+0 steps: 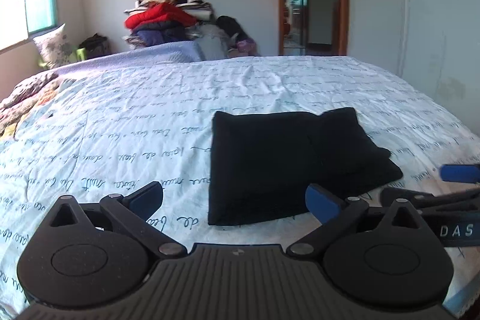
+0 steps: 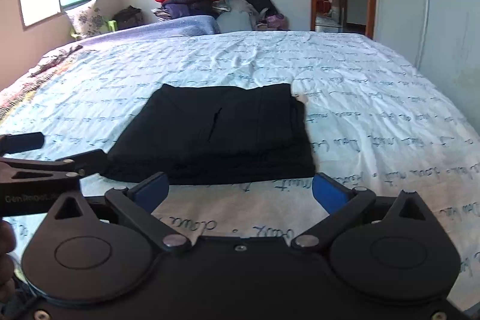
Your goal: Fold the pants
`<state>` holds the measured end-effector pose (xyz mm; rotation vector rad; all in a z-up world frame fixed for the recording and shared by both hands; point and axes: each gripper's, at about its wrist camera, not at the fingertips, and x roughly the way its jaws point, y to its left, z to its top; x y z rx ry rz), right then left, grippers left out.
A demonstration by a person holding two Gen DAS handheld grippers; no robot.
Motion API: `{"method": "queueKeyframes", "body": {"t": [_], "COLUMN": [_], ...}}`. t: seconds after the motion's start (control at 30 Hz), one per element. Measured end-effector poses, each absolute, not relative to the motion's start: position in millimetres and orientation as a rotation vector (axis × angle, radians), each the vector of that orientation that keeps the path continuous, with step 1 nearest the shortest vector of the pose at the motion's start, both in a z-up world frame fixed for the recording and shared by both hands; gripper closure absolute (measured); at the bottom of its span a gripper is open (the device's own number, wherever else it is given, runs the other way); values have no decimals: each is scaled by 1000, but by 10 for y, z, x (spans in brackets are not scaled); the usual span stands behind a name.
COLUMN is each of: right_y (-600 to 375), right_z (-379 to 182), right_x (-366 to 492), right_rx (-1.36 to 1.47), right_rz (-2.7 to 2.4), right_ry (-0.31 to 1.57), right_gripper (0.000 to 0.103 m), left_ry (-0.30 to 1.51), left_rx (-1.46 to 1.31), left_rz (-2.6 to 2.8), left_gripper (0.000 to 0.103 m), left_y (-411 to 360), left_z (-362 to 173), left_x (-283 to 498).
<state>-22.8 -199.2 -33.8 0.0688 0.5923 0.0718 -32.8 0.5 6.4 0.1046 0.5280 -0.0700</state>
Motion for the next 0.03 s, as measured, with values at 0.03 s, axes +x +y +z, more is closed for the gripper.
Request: {"method": "queueKeyframes", "body": {"t": [0.03], "right_y": [-1971], "right_z": [-338], "right_x": [-211], "right_rx": [44], "right_rz": [47], "right_ry": [595], "right_gripper": [0], "left_ry": [533], "left_rx": [95], "left_rz": [-60], "left_gripper": [1], "left_y": [23], "left_z": [68], "left_x": [-296]}}
